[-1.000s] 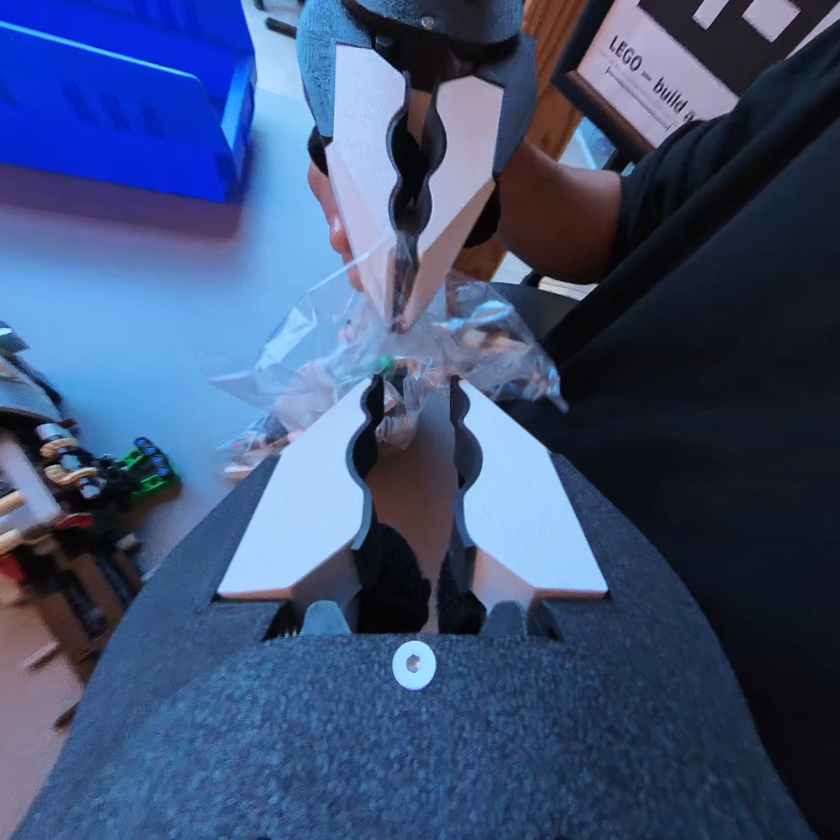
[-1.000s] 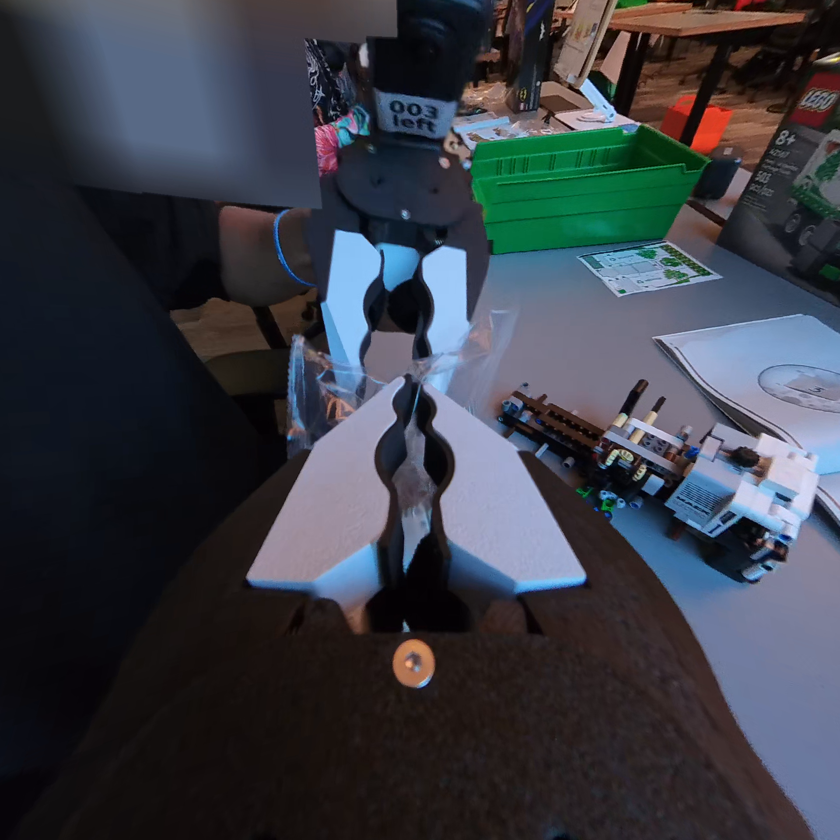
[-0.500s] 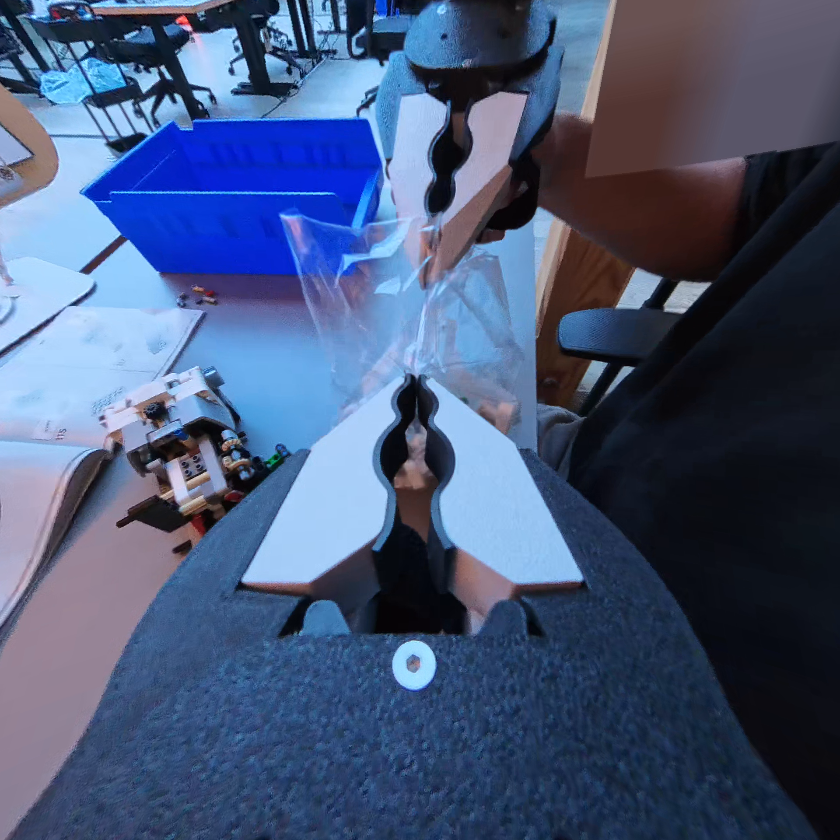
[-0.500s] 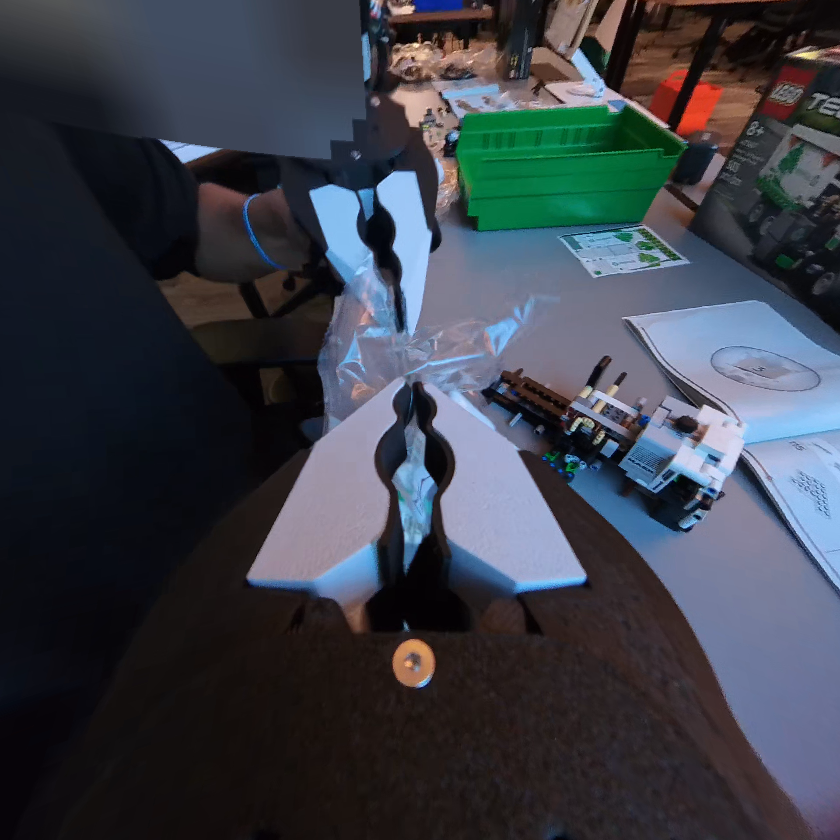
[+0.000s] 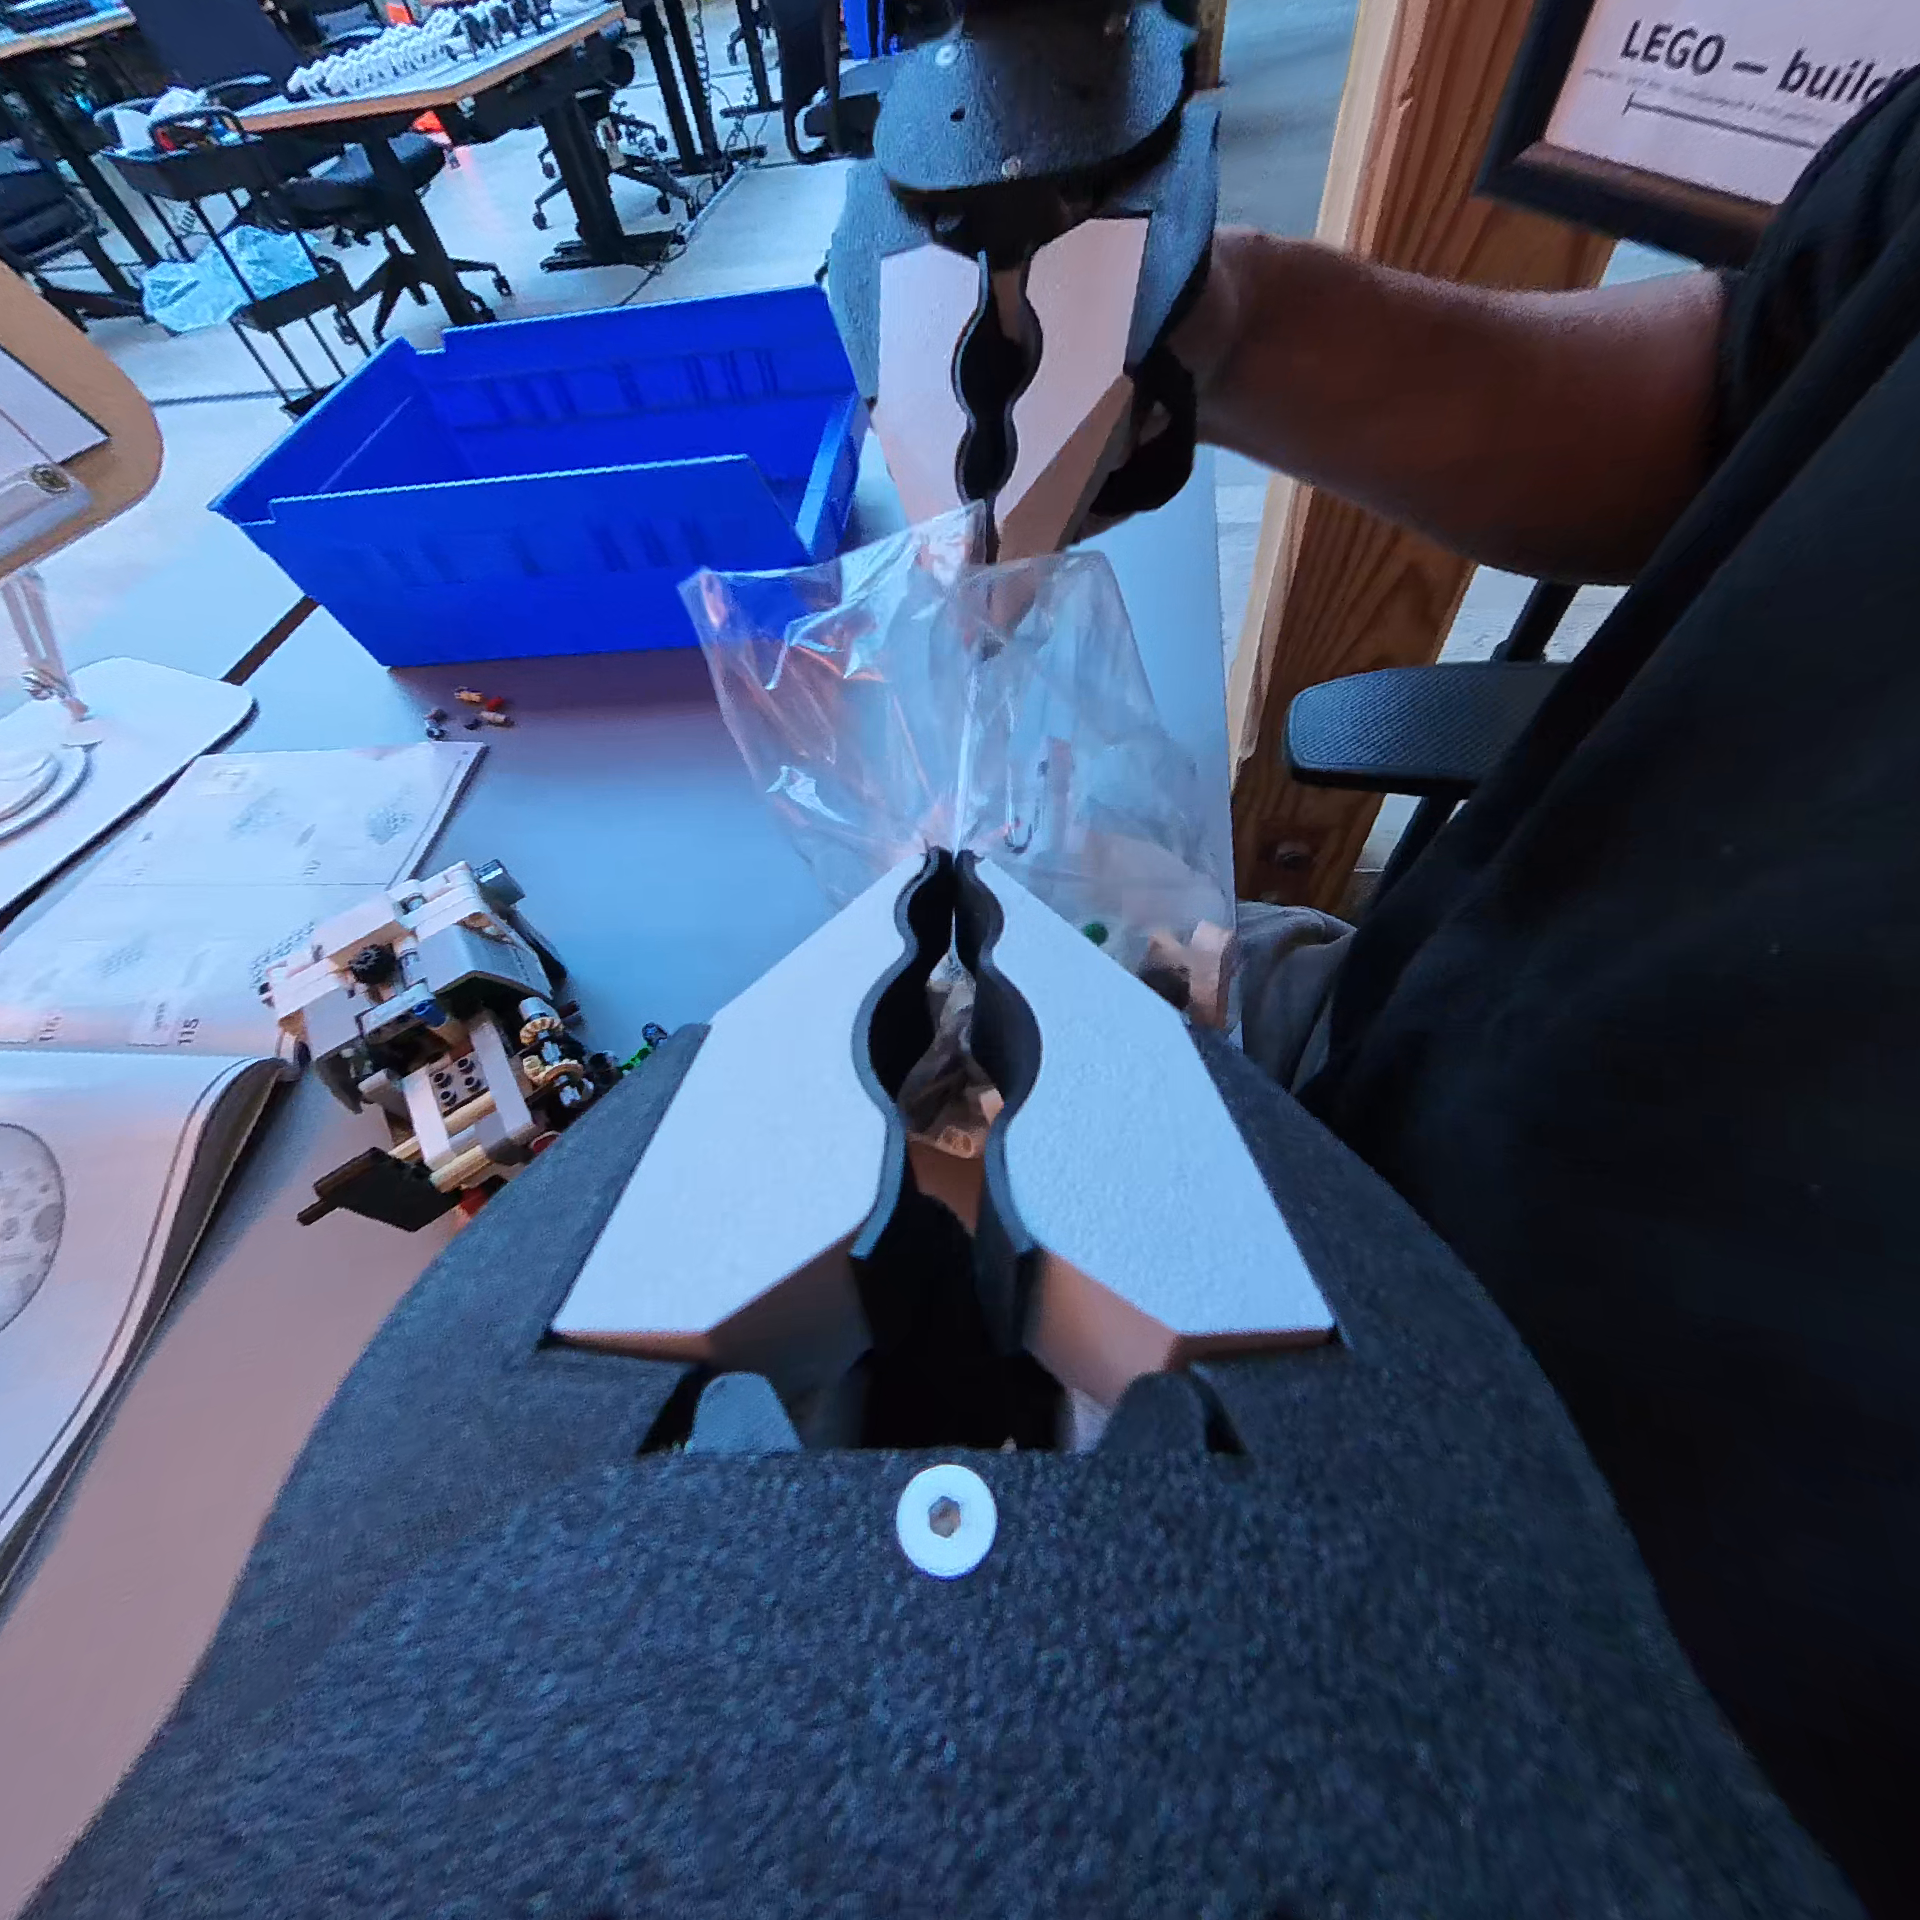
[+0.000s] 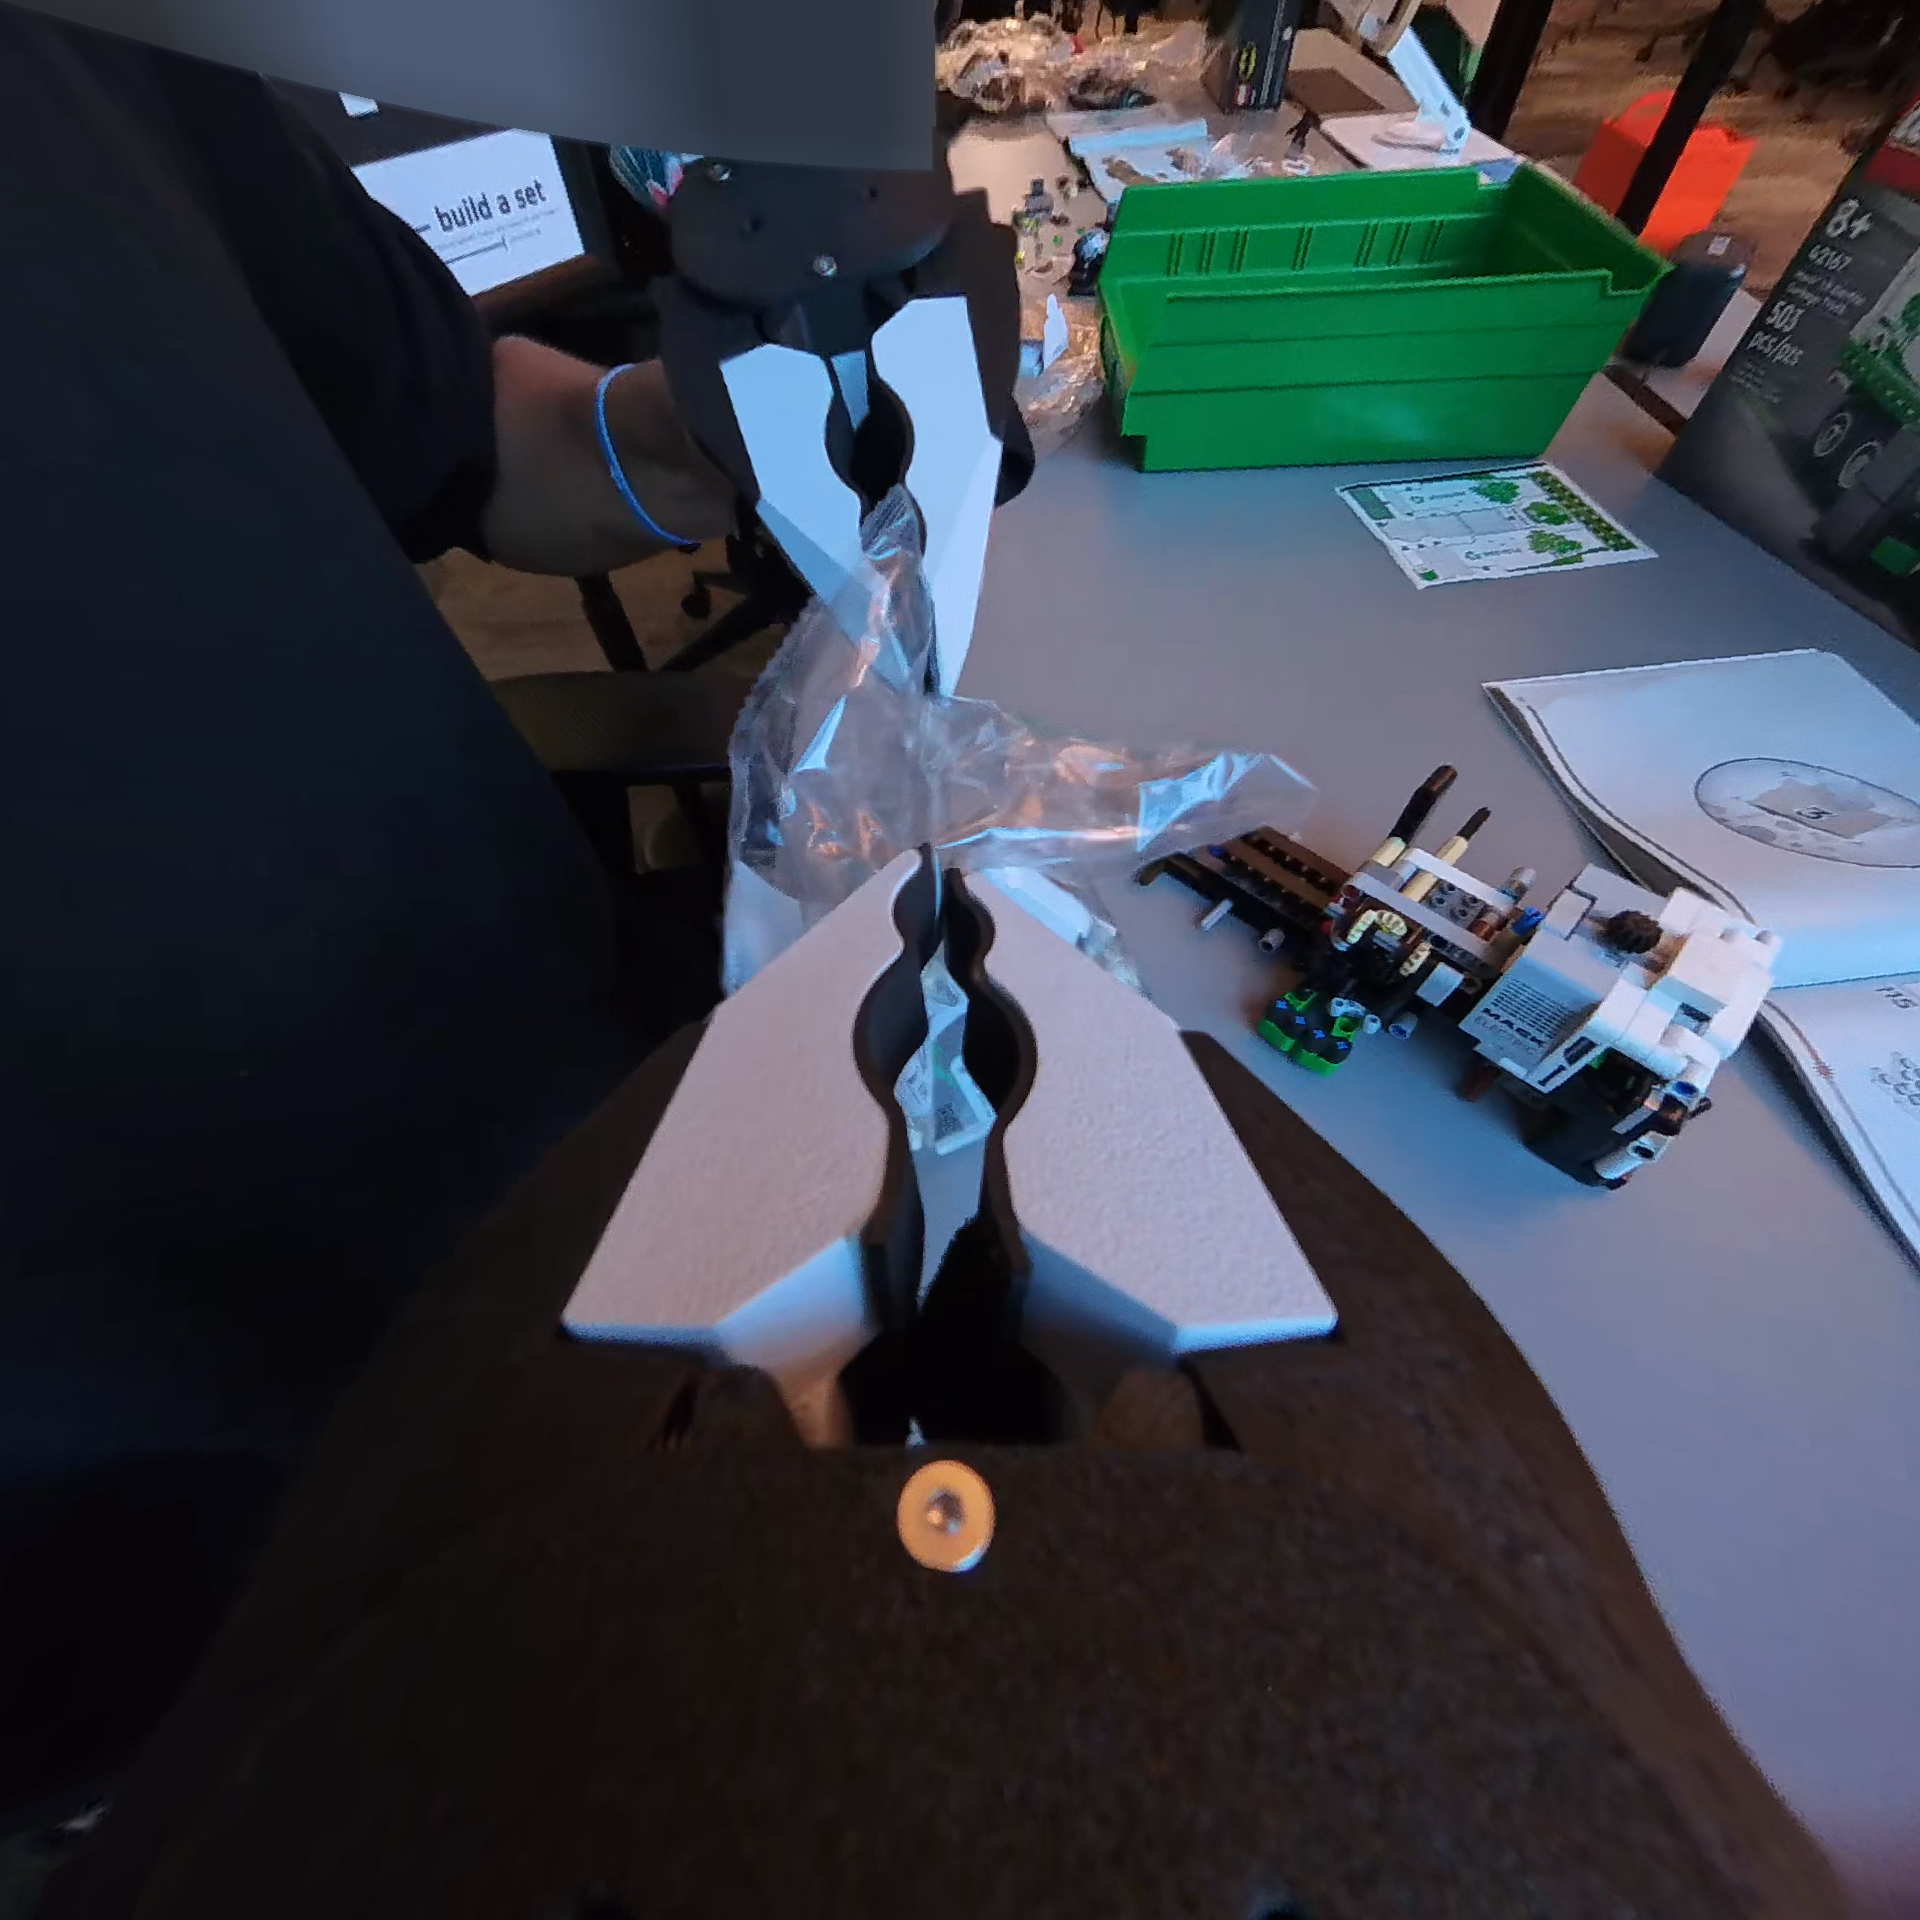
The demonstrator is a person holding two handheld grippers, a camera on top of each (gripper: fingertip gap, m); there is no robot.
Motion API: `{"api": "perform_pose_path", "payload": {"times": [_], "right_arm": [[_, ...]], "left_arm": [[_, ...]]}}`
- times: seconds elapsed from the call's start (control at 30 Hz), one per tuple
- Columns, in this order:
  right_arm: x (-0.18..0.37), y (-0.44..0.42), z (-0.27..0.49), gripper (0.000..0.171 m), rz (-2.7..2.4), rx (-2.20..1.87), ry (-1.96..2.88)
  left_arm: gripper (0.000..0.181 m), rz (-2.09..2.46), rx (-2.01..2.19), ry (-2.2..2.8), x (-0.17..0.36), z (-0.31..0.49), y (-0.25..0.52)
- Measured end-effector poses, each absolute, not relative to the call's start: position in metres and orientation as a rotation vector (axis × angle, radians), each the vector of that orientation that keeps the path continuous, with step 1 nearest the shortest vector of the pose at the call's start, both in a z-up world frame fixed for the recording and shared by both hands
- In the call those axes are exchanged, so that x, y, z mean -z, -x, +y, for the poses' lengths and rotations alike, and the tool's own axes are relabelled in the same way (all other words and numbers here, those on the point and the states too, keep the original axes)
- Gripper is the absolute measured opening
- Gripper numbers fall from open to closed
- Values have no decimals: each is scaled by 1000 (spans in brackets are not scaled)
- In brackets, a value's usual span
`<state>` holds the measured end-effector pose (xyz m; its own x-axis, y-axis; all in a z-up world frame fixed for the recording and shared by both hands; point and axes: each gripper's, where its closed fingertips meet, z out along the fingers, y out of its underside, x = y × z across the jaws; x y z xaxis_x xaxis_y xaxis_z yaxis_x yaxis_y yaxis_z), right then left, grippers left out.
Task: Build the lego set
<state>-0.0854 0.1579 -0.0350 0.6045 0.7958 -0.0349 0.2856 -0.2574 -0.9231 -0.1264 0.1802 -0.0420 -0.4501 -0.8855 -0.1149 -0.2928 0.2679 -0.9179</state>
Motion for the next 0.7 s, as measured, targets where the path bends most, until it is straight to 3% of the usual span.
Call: {"api": "perform_pose_path", "payload": {"times": [0.7], "right_arm": [[40, 72, 161, 0, -830, -687, 1750]], "left_arm": [[0, 1814, 1328, 1110, 45, 193, 130]]}}
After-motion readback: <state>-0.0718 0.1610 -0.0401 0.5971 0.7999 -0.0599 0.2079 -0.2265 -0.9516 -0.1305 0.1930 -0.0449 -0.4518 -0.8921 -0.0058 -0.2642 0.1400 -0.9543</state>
